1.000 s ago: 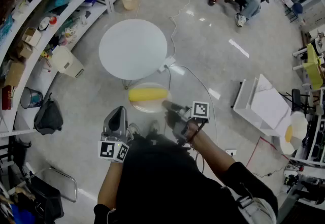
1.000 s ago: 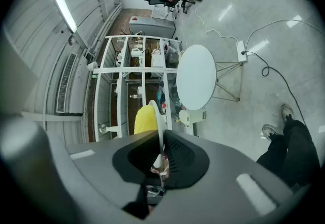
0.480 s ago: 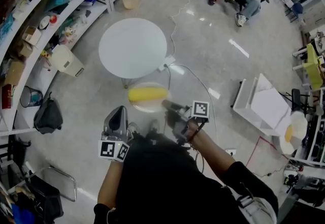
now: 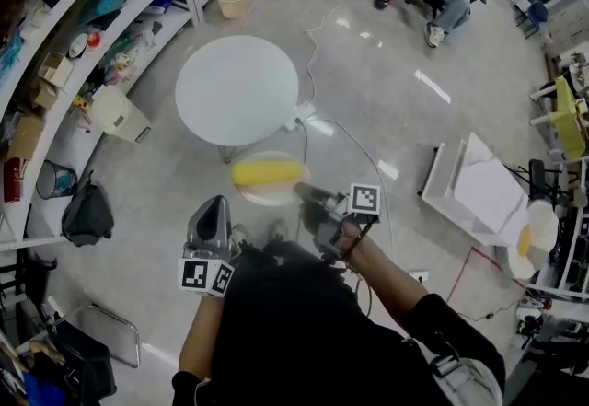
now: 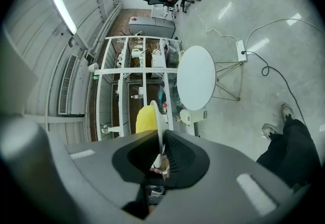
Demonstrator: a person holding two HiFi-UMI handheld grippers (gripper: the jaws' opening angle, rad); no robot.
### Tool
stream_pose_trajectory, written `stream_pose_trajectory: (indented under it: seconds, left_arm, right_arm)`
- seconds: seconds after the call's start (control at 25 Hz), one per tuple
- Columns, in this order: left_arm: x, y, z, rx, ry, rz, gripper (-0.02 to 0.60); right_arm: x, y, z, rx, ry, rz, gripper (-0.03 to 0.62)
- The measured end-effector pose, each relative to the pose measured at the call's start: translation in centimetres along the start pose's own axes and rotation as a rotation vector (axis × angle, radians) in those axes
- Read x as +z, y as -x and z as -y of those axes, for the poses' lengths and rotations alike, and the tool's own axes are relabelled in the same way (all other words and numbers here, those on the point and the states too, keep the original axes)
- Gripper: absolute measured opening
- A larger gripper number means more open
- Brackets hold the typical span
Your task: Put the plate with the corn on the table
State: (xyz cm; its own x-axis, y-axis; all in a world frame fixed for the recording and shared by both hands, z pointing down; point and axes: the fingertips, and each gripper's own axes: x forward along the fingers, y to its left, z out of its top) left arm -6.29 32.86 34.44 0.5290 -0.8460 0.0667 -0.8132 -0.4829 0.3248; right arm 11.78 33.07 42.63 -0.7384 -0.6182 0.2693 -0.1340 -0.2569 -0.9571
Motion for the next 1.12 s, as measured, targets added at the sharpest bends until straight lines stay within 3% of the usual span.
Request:
stream_pose_trajectory:
  seconds: [0.8,1.12]
  left_arm:
    - [1.4,-2.5,2.0,0.108,-0.022,0.059,0.005]
    - [1.5,-3.0,2.4,0.105,-0.038,0.059,0.005]
  right_arm:
    - [3.5,1.6,-0.4,0.021,0.010,-0.075,0.038]
    - [4.1,1.2,-0.7,0.034,0.004,-0.079,0.038]
